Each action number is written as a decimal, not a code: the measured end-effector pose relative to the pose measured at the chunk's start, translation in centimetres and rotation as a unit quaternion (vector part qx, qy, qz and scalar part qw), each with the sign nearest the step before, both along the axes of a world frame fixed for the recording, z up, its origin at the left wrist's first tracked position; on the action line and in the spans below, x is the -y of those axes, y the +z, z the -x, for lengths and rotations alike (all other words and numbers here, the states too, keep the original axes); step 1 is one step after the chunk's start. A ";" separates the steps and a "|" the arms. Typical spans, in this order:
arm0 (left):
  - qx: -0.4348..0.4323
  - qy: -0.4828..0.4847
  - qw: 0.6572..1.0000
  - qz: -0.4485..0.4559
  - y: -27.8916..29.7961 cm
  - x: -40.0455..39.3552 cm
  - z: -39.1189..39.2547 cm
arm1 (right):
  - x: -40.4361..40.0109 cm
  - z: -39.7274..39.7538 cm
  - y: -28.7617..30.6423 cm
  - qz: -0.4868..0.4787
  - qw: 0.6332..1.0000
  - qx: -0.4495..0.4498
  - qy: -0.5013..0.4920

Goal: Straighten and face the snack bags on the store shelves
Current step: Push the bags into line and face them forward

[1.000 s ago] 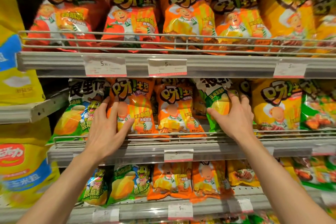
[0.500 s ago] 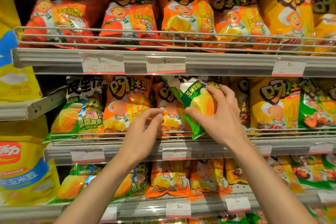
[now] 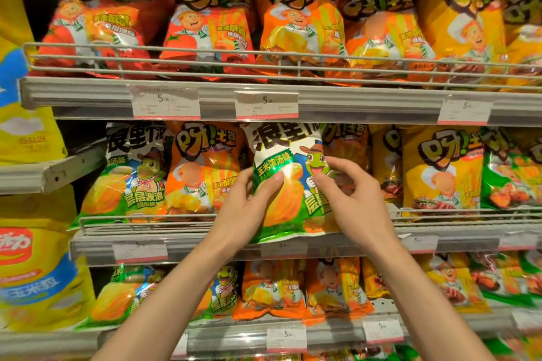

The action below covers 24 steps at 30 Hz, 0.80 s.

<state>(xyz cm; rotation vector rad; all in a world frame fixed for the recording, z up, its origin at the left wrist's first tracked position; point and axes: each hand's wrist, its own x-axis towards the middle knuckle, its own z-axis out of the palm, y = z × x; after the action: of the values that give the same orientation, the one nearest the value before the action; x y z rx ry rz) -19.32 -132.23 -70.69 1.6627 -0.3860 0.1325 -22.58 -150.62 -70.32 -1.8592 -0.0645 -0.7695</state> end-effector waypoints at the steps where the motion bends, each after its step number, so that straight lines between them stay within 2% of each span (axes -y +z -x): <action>1: 0.009 0.003 1.000 0.003 -0.1 -0.5 0.1 | -0.5 0.0 0.0 -0.007 1.000 0.010 0.011; 4: 0.029 0.047 0.998 0.002 -0.4 -3.1 0.0 | -2.0 -0.4 -0.1 -0.013 0.998 0.027 0.053; 6: 0.033 0.077 0.996 -0.008 -0.5 -5.3 0.1 | -2.8 -1.2 -0.5 0.023 0.997 0.038 0.057; 9: 0.040 0.124 0.992 -0.004 -0.6 -8.7 0.4 | -3.5 -3.4 -1.3 0.175 0.981 0.059 -0.052; 11: 0.045 0.155 0.987 -0.014 -0.4 -10.6 0.7 | -4.3 -4.5 -1.8 0.251 0.963 0.013 -0.102; 14: 0.050 0.180 0.982 -0.023 -0.3 -12.5 0.7 | -5.1 -5.8 -2.7 0.306 0.940 -0.059 -0.137; 21: 0.069 0.209 0.974 -0.053 -0.3 -15.6 0.6 | -4.1 -6.8 -2.9 0.327 0.932 -0.081 -0.136; 24: 0.064 0.212 0.974 -0.043 -0.3 -16.5 0.7 | -4.9 -6.4 -2.7 0.312 0.937 -0.014 -0.155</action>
<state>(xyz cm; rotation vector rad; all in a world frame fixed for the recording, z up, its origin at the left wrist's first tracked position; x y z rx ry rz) -19.98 -115.68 -70.97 1.8093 -0.1280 0.5482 -16.21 -145.72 -73.06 -2.5240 0.0070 -1.0196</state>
